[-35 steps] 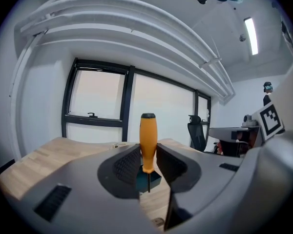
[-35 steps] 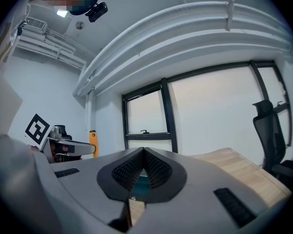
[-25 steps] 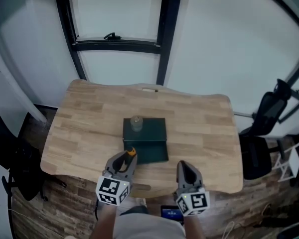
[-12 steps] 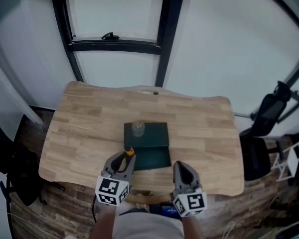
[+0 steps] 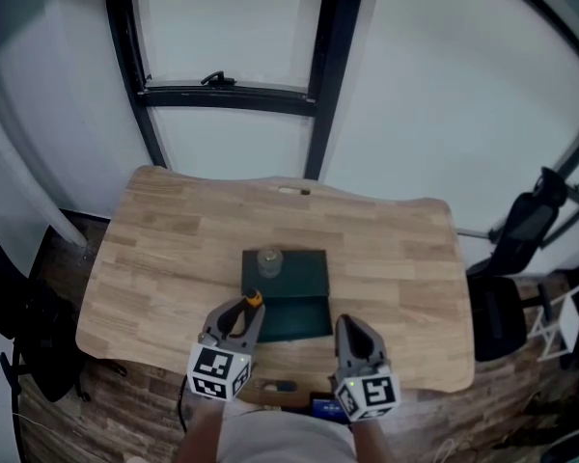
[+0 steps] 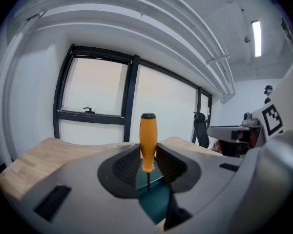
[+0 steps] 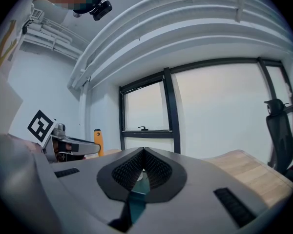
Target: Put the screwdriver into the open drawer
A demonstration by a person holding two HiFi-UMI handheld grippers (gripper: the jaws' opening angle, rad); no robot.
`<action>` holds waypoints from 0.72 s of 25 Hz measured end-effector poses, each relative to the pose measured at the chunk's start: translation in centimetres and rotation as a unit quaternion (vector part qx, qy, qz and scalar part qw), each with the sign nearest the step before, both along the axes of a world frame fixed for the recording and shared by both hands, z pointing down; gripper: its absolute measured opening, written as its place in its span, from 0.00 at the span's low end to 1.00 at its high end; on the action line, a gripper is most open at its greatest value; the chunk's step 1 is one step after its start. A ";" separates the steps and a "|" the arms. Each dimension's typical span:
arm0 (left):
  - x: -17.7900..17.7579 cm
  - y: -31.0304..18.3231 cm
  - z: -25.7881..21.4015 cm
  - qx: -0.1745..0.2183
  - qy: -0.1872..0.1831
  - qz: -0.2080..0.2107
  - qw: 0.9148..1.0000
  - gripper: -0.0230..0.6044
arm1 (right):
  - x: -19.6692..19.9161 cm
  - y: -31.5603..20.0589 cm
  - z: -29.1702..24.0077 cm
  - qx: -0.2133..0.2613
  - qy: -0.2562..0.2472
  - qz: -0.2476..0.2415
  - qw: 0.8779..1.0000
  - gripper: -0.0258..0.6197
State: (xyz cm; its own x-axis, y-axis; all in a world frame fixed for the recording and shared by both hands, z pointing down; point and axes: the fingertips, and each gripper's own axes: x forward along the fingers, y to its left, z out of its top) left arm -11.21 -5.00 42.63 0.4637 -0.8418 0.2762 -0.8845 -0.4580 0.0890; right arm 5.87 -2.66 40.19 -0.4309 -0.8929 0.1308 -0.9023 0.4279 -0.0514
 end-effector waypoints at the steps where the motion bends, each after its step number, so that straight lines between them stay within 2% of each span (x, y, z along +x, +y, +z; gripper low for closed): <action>1: 0.1 -0.2 0.1 -0.001 -0.001 0.001 1.000 0.20 | 0.1 -0.2 0.2 -0.002 0.000 0.000 1.000 0.04; 18: 0.1 -0.8 4.0 -0.046 -0.015 0.003 0.999 0.20 | 0.6 -1.7 3.6 -0.042 0.003 -0.016 0.999 0.04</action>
State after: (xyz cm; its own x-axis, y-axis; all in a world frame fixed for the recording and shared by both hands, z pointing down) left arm -11.08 -5.77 46.67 0.4584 -0.8096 0.3666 -0.8850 -0.4537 0.1046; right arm 6.45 -4.39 43.81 -0.4573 -0.8647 0.2079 -0.8891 0.4501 -0.0838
